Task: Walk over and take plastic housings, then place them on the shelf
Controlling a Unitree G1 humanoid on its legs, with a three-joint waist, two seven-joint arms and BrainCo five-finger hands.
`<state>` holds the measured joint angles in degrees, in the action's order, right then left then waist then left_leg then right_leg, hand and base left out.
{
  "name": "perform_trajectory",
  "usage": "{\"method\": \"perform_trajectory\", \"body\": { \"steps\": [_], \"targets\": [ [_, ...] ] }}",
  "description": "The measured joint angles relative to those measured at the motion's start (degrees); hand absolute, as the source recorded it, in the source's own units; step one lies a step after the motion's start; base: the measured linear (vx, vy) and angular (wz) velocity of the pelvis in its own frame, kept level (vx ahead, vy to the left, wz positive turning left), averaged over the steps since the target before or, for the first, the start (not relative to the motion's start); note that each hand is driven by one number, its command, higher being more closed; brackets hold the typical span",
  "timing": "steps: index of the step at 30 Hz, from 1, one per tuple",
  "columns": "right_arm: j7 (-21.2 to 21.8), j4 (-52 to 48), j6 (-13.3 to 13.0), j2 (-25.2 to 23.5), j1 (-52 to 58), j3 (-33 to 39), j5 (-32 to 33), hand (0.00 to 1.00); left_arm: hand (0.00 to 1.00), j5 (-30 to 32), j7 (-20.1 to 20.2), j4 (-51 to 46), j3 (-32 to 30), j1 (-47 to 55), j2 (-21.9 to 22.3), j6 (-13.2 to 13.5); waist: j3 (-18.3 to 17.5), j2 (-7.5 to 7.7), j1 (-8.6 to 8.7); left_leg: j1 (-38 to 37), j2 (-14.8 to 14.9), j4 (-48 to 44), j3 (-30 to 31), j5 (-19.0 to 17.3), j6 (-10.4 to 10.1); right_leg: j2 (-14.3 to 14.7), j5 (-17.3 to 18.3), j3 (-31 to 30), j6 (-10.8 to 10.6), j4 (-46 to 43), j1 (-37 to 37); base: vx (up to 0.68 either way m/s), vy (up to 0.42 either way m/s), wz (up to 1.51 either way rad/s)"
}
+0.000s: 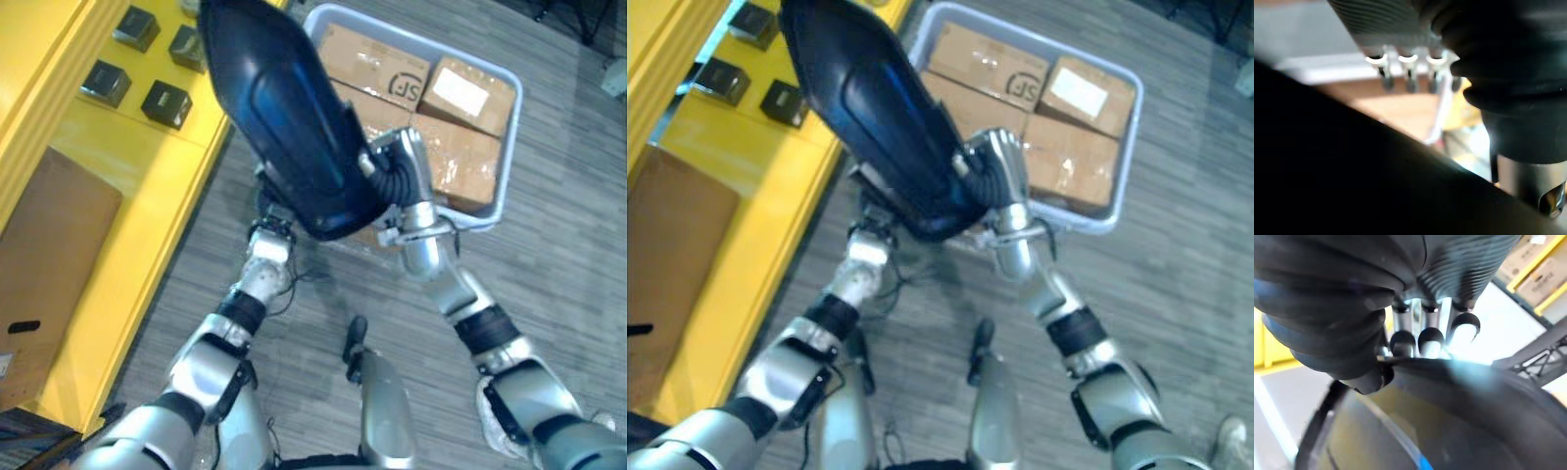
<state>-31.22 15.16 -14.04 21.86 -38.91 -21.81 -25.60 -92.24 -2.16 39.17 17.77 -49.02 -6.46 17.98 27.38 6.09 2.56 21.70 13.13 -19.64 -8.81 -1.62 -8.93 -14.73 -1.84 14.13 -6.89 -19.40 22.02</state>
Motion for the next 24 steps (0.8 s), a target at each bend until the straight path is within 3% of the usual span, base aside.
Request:
{"method": "perform_trajectory", "body": {
  "steps": [6, 15, 24],
  "targets": [
    [-0.15, 0.32, -0.05, 0.15, 0.5, 0.15, -0.54, 1.0, 0.0, 0.1, -1.76, -0.3, -0.61, 0.03, 0.26, 0.18, -0.01, 0.02, 0.56, 0.02, 0.0, 0.02, 0.03, 0.0, 0.0, 0.01, -0.03, 0.01, -0.05, 0.0, -0.01, 0.0, 0.0, 0.0],
    [-0.2, 0.25, 1.59, 0.15, 0.46, 0.12, -0.56, 1.0, 0.0, 1.03, -3.0, 0.52, -0.66, 0.1, 0.27, -2.2, -0.03, 0.04, 0.53, 0.04, 0.0, -0.12, 0.11, 0.0, 0.0, 0.01, -0.08, 0.03, -0.11, 0.0, -0.12, 0.0, 0.0, 0.0],
    [-1.41, 1.16, 1.61, 0.27, 0.12, 0.12, -0.56, 1.0, 0.0, 1.16, -2.4, 1.27, -0.64, 0.08, 0.44, -4.3, -0.03, 0.04, 0.56, 0.06, -0.04, -0.12, 0.14, 0.0, 0.0, -0.04, -0.1, 0.04, -0.14, 0.01, -0.12, 0.0, 0.0, 0.0]
  ]
}}
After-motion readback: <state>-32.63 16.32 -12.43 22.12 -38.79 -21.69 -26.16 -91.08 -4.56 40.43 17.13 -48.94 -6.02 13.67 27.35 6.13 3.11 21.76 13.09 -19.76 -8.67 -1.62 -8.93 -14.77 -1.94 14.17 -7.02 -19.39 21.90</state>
